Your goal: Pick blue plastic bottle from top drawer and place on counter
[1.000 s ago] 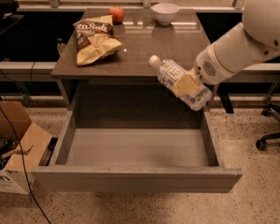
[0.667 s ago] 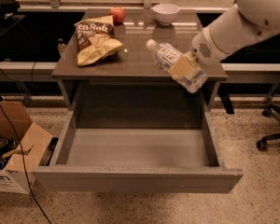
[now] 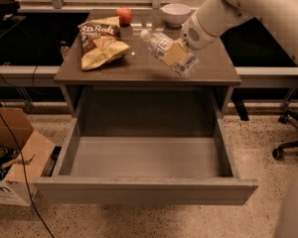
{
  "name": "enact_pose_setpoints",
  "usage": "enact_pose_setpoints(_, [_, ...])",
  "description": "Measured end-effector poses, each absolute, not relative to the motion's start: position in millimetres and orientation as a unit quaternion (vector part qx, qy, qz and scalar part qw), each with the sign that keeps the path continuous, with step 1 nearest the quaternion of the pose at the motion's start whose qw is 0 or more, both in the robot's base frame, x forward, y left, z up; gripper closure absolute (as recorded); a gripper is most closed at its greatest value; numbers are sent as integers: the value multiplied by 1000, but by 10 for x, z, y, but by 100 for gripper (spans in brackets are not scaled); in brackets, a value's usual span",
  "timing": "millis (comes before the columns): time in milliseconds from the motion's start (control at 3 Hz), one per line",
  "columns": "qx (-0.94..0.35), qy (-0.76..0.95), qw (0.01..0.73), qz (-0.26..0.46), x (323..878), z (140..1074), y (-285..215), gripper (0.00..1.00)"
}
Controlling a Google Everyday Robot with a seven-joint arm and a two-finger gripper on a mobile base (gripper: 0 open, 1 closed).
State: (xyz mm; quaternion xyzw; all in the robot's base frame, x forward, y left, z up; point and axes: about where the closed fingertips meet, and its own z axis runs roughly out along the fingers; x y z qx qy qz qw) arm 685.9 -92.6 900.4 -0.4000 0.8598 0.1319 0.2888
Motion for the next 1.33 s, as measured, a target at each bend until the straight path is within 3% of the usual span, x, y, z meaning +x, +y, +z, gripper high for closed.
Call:
enact_pose_setpoints(1000, [-399, 864, 264, 157, 7379, 8698, -642, 15])
enact_pose_setpoints(1333, [-399, 864, 262, 158, 7380, 8670, -624, 0])
